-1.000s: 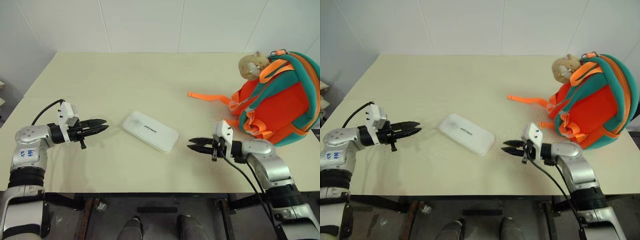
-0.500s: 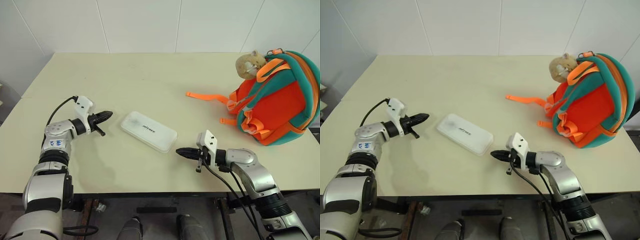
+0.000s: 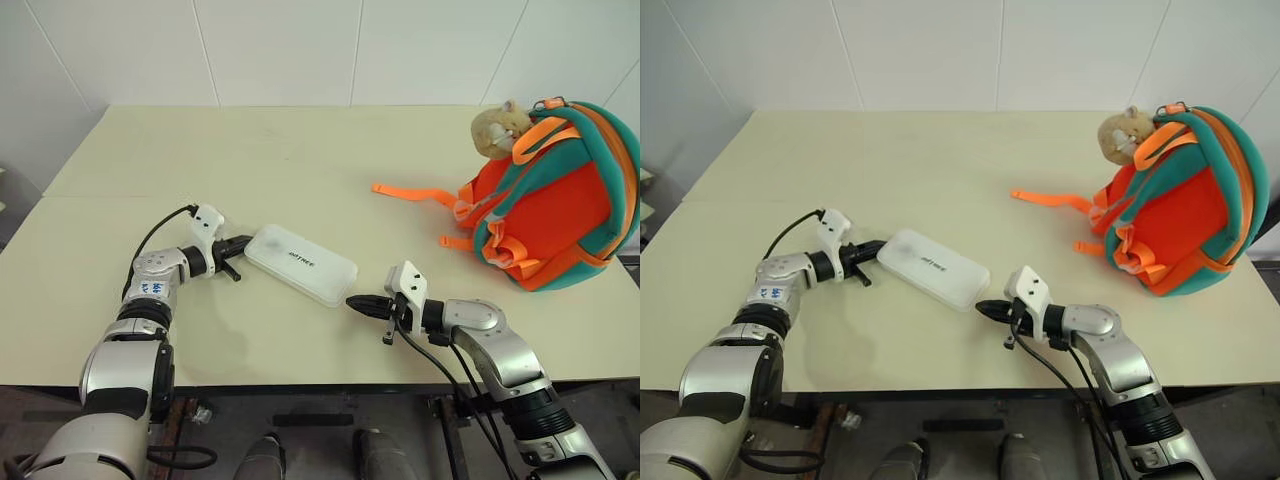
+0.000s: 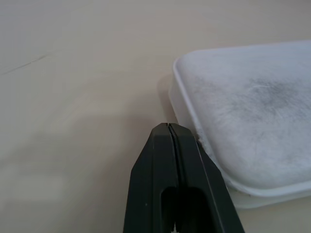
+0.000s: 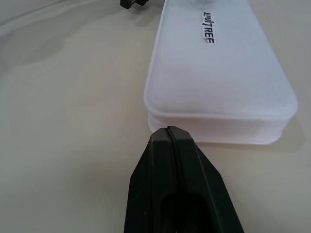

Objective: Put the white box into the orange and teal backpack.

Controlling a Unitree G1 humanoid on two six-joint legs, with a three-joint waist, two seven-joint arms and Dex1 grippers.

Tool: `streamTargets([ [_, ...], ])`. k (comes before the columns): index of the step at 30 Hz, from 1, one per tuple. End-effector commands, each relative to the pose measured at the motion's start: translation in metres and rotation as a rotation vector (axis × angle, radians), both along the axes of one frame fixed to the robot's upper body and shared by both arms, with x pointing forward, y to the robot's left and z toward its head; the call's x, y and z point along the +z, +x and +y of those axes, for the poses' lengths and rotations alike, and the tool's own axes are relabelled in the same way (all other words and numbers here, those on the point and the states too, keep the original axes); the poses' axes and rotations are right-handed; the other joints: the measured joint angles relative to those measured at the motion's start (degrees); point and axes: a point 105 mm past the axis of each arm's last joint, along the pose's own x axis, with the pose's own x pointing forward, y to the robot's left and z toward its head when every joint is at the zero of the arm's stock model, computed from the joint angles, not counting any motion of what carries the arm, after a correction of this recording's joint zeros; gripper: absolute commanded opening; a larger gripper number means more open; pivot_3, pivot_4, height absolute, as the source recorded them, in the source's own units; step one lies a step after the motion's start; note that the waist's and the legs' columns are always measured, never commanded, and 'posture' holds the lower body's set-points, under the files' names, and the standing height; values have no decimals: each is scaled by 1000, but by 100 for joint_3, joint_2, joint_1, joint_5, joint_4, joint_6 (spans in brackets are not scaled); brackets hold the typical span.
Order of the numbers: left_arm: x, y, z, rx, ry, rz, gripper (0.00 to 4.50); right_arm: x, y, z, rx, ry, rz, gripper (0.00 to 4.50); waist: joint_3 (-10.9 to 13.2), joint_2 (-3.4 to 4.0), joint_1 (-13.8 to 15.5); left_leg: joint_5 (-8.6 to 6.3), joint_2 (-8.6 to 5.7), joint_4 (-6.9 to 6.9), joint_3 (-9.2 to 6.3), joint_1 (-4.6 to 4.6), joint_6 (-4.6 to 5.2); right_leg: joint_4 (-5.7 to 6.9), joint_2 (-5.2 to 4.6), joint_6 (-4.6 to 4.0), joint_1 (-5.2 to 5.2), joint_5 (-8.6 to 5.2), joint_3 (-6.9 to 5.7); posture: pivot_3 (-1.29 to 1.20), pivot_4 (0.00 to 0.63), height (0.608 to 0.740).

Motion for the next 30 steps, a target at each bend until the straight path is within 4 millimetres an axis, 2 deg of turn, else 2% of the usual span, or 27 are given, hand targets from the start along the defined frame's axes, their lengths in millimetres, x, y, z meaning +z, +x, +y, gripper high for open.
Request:
streamTargets([
  [1,6,-3,0,-41,7,-27,25,11,3,-1,-1,8,-43,19,0,0,0,0,0,1,0,0,0,0,0,0,0,0,0,0,150,740],
  [8,-1,-17,0,-132,-11,-4,25,15,12,-10,-19,-5,-58,19,0,0,-3,0,0,0,-1,0,0,1,0,0,-1,0,0,0,150,740],
  [16,-8,-43,-18,-271,-72,13,25,20,21,-17,-23,-24,-79,19,0,0,-4,0,2,0,-2,2,0,3,0,0,0,0,1,0,150,740],
  [30,-15,-74,-36,-328,-117,63,25,18,26,-37,-38,-59,-75,19,0,1,-1,1,2,2,-4,4,-1,4,-1,-2,4,0,1,0,150,740],
])
